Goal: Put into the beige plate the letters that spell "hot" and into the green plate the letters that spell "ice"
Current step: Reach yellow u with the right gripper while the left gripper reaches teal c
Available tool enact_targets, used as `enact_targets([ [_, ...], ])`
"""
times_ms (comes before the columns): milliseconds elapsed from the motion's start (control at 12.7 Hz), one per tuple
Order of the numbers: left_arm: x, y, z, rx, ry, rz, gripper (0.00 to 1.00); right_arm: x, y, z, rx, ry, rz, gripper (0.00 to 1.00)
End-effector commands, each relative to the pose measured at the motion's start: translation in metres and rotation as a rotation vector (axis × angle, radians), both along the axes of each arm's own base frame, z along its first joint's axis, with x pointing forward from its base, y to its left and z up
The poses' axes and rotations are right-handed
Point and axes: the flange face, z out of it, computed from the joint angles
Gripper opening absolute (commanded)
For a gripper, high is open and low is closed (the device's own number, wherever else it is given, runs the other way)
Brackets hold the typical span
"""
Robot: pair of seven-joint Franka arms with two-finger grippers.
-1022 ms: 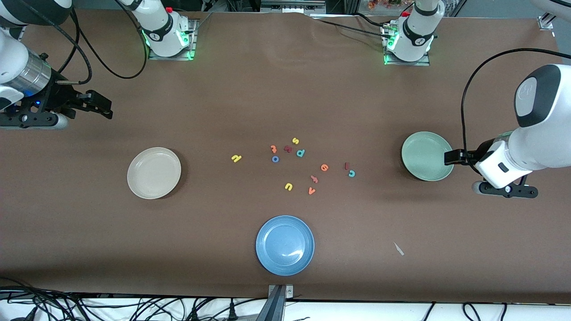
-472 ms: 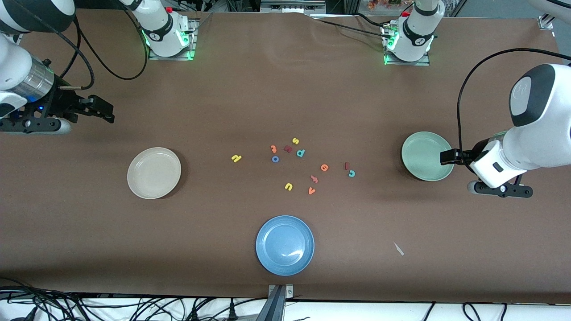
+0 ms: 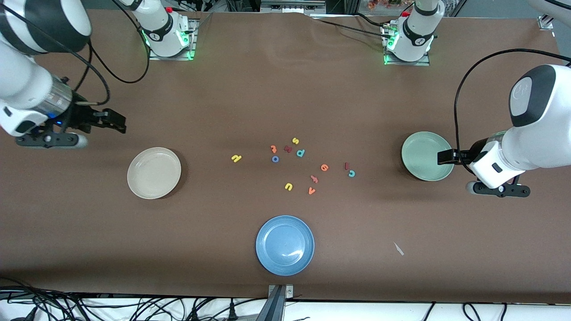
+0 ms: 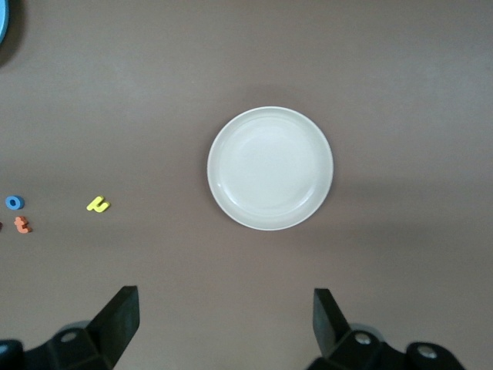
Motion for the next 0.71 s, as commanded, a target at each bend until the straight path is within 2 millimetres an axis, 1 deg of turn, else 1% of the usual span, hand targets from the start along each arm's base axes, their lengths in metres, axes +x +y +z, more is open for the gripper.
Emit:
enact_targets([
  [0,0.001,-0.016,-0.012,-0.001,0.031,0.15,0.99,0.027,0.06,-0.013,0.018,-0.009,-0.023,1.0],
  [79,0.0,-0.028,-0.018,0.017,0.045,0.211,0.99,0.039,0.077,-0.023,0.026,-0.012,-0.01,1.0],
  [157,-0.001,-0.039,-0.029,0.039,0.068,0.274,0.99,0.049,0.099,-0.034,0.033,-0.012,-0.011,1.0],
  [236,0.0,-0.049,-0.033,0.048,0.065,0.324,0.99,0.064,0.108,-0.048,0.043,-0.025,-0.042,1.0],
  [315,0.003,-0.057,-0.043,0.056,0.064,0.38,0.99,0.075,0.121,-0.064,0.051,-0.036,-0.053,1.0],
  [393,0.003,-0.071,-0.053,0.067,0.065,0.437,0.98,0.081,0.134,-0.08,0.057,-0.044,-0.062,1.0],
  [472,0.005,-0.083,-0.066,0.067,0.067,0.506,0.95,0.082,0.151,-0.101,0.057,-0.043,-0.081,1.0],
  [551,0.005,-0.096,-0.079,0.071,0.06,0.563,0.94,0.084,0.16,-0.116,0.062,-0.05,-0.115,1.0],
  [629,0.003,-0.109,-0.092,0.074,0.048,0.615,0.93,0.085,0.175,-0.13,0.071,-0.062,-0.152,1.0],
])
